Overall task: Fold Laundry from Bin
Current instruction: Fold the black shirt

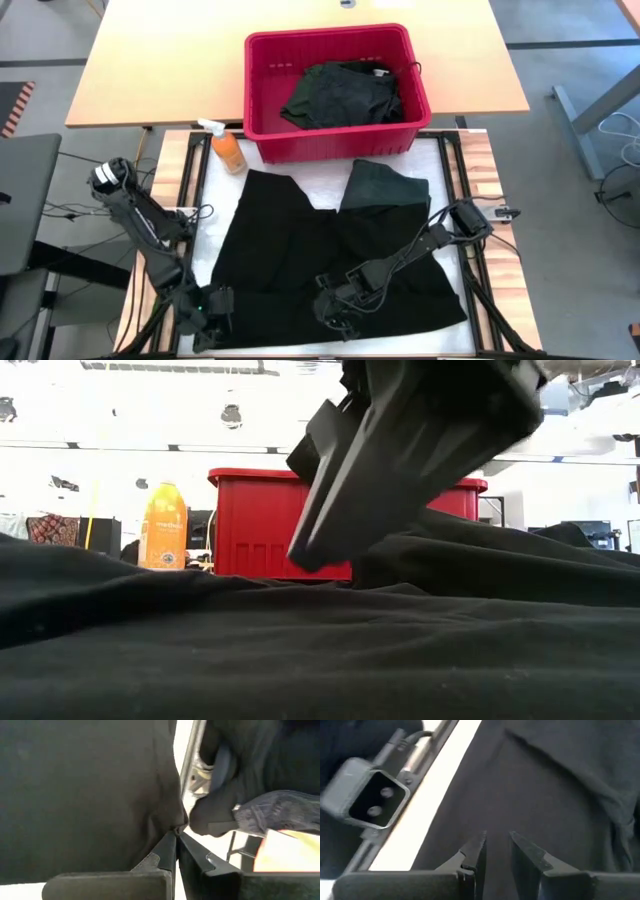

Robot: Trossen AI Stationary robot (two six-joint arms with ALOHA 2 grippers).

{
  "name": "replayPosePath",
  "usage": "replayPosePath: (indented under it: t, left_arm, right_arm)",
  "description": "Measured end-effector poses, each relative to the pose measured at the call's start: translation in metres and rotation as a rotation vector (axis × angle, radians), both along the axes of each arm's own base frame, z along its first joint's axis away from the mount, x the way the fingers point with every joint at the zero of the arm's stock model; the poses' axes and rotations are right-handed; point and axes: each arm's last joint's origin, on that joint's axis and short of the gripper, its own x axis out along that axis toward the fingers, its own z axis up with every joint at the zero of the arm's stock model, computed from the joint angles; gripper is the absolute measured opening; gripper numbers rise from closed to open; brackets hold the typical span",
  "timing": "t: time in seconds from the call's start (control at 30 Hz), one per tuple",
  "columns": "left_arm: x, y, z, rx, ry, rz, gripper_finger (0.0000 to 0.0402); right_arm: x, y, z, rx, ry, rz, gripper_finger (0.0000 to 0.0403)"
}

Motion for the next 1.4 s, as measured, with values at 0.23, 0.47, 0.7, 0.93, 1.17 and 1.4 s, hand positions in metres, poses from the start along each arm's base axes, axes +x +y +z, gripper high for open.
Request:
replayPosePath:
  t: [0.23,0.47,0.7,0.93,1.17,1.4]
  left_arm:
    - [0.005,-0.015,-0.025,0.018,0.058,-0.035,0.0000]
    - [0.012,-0.022,-0.051,0.033,0.181,-0.057,0.0001]
    - [0.003,-0.010,-0.048,0.085,0.312,-0.056,0.0033]
    - [-0.004,0.000,-0.027,0.062,0.295,-0.071,0.0069]
    - [-0.018,0.026,0.009,0.063,0.186,-0.024,0.0078]
    - [-0.022,0.077,0.045,0.548,-0.444,0.245,0.0078]
  right_arm:
    - [-0.016,-0.007,0.015,0.010,0.130,0.051,0.0107]
    - [-0.037,-0.008,0.032,-0.015,0.143,0.093,0.0107]
    - [-0.065,-0.024,0.031,0.057,0.047,0.034,0.0107]
    - [-0.096,-0.037,0.037,0.166,-0.032,-0.026,0.0107]
    - [-0.135,-0.053,0.077,0.064,-0.122,-0.135,0.0107]
    - [-0.171,-0.098,0.110,-0.236,-0.205,-0.439,0.0107]
